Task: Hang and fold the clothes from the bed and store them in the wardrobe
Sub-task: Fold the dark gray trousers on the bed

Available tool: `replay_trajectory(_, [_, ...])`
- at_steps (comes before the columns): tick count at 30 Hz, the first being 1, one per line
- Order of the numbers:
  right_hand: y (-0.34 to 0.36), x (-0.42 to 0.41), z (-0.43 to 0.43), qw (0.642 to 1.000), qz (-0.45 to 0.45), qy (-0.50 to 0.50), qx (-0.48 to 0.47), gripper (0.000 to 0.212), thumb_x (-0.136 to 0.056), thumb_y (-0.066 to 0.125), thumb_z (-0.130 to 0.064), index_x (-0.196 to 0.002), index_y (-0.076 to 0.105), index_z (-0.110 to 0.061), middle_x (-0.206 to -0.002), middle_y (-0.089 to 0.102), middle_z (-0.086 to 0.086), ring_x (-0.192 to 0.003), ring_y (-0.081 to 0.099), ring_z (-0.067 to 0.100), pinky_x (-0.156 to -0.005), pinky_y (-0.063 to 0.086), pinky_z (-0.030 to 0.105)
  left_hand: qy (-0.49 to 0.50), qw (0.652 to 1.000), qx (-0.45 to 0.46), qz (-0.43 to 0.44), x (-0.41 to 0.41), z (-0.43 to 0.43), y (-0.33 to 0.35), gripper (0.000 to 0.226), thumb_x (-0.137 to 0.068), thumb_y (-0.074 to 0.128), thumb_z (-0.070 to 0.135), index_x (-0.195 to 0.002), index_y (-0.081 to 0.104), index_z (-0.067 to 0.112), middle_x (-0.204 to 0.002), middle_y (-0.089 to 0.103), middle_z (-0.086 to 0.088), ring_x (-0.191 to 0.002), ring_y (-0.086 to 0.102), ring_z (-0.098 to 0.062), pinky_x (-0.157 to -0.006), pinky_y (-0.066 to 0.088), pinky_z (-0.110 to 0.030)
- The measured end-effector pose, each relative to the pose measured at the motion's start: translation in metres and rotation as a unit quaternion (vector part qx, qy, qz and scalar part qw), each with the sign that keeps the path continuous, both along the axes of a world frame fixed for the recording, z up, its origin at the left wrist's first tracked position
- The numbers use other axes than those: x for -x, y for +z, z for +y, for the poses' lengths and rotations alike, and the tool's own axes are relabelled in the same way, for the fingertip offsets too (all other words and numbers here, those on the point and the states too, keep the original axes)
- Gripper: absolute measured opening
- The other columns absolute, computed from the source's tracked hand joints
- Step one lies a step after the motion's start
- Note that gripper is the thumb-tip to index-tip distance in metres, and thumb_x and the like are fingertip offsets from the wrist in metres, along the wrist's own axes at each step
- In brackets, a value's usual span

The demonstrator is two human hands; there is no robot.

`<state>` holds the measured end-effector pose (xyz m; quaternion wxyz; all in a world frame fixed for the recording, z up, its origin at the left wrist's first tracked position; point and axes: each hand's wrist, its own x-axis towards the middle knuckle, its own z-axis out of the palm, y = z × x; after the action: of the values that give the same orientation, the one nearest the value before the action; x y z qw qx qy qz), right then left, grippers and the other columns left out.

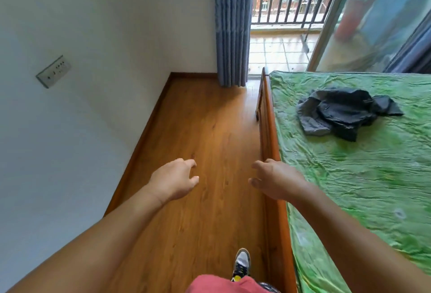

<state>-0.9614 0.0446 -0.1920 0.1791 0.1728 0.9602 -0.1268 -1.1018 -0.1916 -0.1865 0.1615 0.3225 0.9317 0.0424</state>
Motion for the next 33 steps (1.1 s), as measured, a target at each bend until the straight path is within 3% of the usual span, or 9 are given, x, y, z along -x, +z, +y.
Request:
replay_trajectory(4, [0.008,0.037,0.072,0.999,0.0,-0.038,-0.013,0.045,-0.095,0.045,-0.062,-0.122,0.052,-0.027,-0.115,0.059,0.004,-0.104,0.06,0.028,-0.085,0.054,0.044,-0.044,0.999,-0.016,0.016,0.051,0.089,0.01,0.047,-0.097,0.055,0.05,-0.14,0.051,0.033,-0.137,0.058,0.006,-0.117,0.062,-0.015,-0.087,0.058,-0.029])
replay_trajectory(12, [-0.01,0.098,0.19,0.986,-0.032,-0.163,-0.001,0.051,-0.093,0.047,-0.063,-0.132,0.05,-0.031,-0.131,0.058,0.001,-0.12,0.057,0.027,-0.093,0.051,0.044,-0.157,0.987,-0.029,0.002,0.153,0.255,-0.005,0.043,-0.095,0.055,0.051,-0.135,0.054,0.034,-0.128,0.06,0.007,-0.107,0.063,-0.013,-0.069,0.046,-0.02])
replay_trajectory(16, [-0.021,0.139,0.242,0.971,-0.05,-0.233,-0.008,0.054,-0.094,0.048,-0.062,-0.14,0.047,-0.033,-0.135,0.056,0.002,-0.123,0.056,0.027,-0.093,0.051,0.045,-0.226,0.973,-0.037,-0.013,0.213,0.337,-0.026,0.039,-0.094,0.057,0.052,-0.13,0.056,0.036,-0.119,0.062,0.008,-0.099,0.064,-0.012,-0.072,0.056,-0.024])
replay_trajectory(24, [-0.023,0.188,0.328,0.923,-0.074,-0.378,0.009,0.055,-0.096,0.045,-0.061,-0.142,0.043,-0.031,-0.136,0.054,0.005,-0.124,0.054,0.029,-0.092,0.05,0.044,-0.4,0.916,0.022,-0.017,0.306,0.495,-0.04,0.043,-0.093,0.049,0.05,-0.133,0.051,0.036,-0.119,0.058,0.005,-0.102,0.062,-0.02,-0.073,0.057,-0.037])
replay_trajectory(33, [-0.056,0.168,0.449,0.869,-0.098,-0.482,0.045,0.051,-0.098,0.046,-0.056,-0.138,0.046,-0.025,-0.135,0.052,0.009,-0.124,0.053,0.033,-0.094,0.047,0.045,-0.528,0.845,0.08,-0.038,0.275,0.673,-0.086,0.042,-0.096,0.052,0.047,-0.133,0.05,0.026,-0.113,0.054,-0.001,-0.098,0.061,-0.026,-0.075,0.056,-0.04])
